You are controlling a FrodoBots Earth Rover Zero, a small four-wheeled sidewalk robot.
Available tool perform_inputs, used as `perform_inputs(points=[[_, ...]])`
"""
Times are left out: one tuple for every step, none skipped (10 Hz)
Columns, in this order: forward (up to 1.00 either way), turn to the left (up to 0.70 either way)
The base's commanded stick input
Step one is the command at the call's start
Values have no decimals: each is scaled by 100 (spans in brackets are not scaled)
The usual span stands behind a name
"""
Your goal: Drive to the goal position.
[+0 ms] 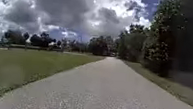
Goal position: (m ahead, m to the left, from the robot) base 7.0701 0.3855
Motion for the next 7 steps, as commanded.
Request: perform_inputs(points=[[70,0],[70,0],[70,0],[70,0],[70,0],[70,0],[70,0]])
